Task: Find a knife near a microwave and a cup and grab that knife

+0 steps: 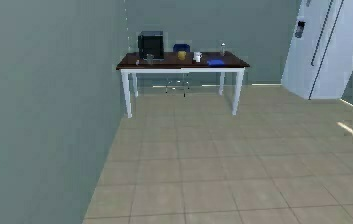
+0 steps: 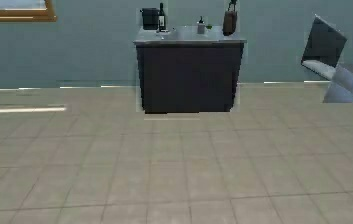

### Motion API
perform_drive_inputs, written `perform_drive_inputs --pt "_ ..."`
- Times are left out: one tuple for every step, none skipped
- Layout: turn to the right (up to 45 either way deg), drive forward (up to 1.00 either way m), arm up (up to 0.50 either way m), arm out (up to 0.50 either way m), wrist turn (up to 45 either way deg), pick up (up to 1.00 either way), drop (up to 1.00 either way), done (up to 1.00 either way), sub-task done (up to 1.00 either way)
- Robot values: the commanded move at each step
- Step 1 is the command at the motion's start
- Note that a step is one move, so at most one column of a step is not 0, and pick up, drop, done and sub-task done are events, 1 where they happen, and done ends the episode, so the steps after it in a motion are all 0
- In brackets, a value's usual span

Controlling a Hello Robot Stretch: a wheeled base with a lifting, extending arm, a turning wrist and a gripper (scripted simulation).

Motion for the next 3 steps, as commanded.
perform_drive_inputs --pt "0.0 1.00 0.00 0.00 0.0 0.00 0.00 0.00 0.00" --pt "-6.0 0.00 0.00 0.00 0.0 0.00 0.00 0.00 0.00" --pt "0.0 0.90 0.00 0.00 0.0 0.00 0.00 0.00 0.00"
